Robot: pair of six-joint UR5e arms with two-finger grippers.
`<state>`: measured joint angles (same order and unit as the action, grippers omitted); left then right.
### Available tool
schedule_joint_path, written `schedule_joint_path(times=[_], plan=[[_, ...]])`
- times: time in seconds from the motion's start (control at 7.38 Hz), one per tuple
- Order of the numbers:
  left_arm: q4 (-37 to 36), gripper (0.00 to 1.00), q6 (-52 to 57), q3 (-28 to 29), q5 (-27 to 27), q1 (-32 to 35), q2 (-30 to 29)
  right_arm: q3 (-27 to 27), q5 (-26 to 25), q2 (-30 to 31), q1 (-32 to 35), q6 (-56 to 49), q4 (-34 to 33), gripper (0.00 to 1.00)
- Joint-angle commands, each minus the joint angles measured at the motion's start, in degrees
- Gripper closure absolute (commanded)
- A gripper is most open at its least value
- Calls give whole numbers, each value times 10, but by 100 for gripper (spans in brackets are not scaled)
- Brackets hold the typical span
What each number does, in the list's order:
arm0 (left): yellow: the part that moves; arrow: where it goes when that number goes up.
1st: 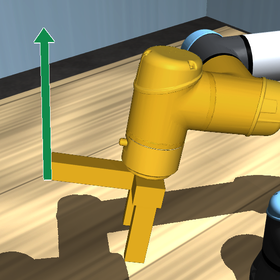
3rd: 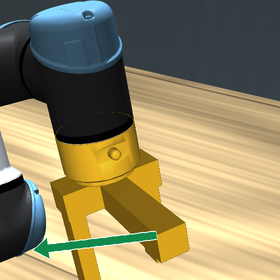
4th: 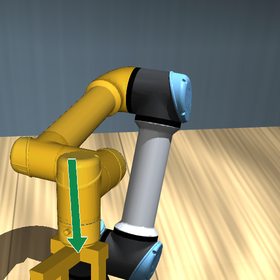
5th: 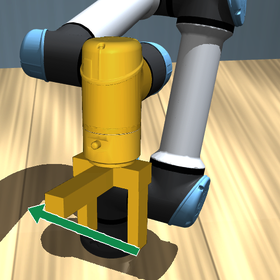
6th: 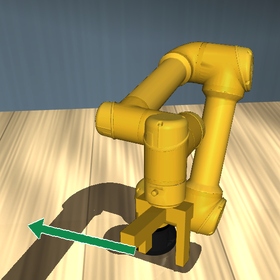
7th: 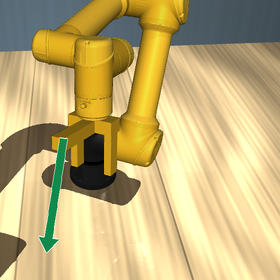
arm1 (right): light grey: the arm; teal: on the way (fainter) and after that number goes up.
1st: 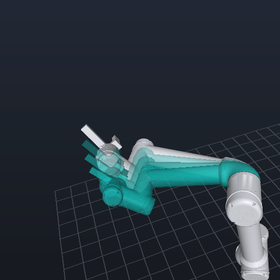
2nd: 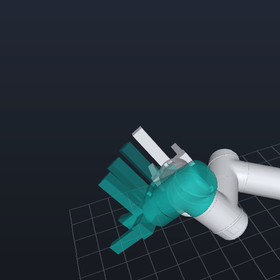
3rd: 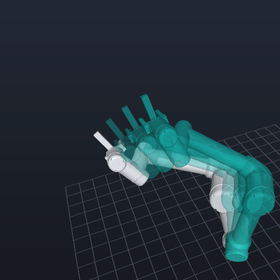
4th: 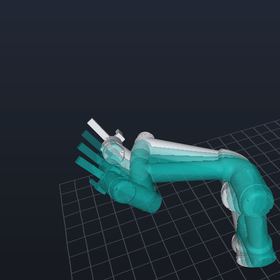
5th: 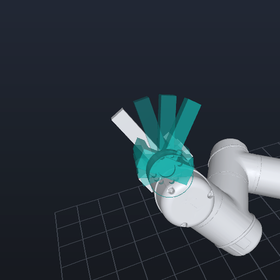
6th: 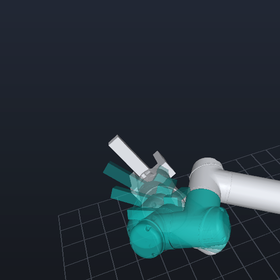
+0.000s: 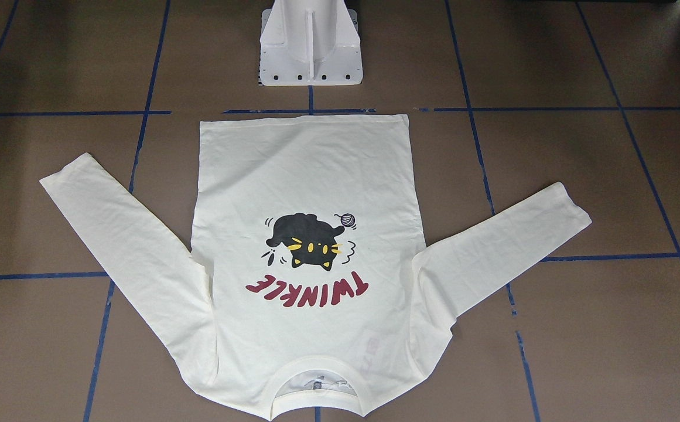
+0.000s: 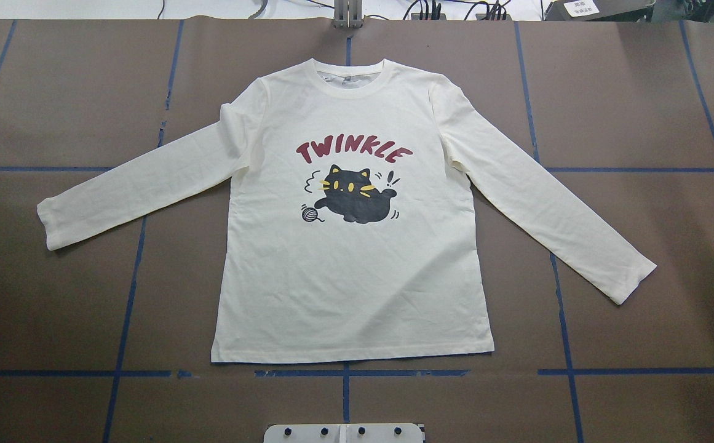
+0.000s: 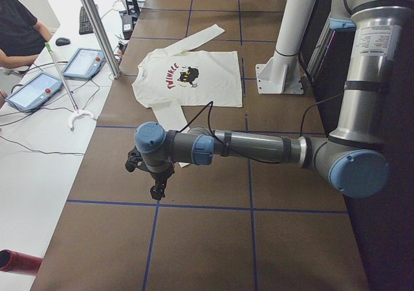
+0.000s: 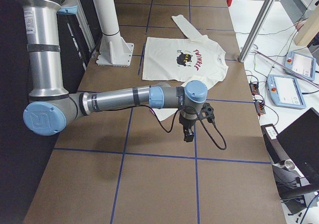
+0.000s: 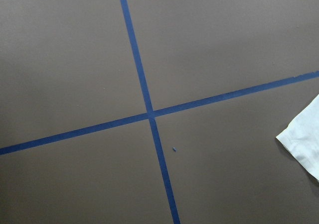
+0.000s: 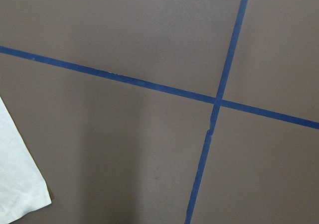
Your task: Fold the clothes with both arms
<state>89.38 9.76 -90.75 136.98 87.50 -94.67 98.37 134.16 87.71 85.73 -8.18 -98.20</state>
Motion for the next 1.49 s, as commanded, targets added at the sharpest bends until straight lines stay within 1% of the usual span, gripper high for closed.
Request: schedule_joint_path(times=[0.0,0.14,0.27,0.41,0.54,0.68,0.81,0.95,1.08,1.22,1.36], plan=[[2,0,-1,-13,-13,-8,3,-1,0,6,1,7,2,0],[1,0,-1,-8,-10,-8,6,-2,-7,11,0,10,5,0],[5,0,5,-33,1,-8,25,-2,-2,13,0,11,10,0],[11,0,4,-36,25,-7,26,2,5,13,-6,10,12,0],[21,0,4,-28,42,-7,27,3,35,14,-30,21,12,0],[22,0,-1,-44,68,-8,25,8,77,13,-77,59,23,0],[23,0,1,-48,91,-8,25,7,74,18,-112,94,82,0],[25,0,2,-57,105,-14,25,6,72,31,-163,228,141,0],[39,0,-1,-58,109,-26,25,6,38,40,-215,356,229,0],[51,0,0,-58,109,-27,25,4,-4,75,-270,454,353,1],[54,0,-1,-59,109,-27,25,2,-57,103,-310,549,461,7]])
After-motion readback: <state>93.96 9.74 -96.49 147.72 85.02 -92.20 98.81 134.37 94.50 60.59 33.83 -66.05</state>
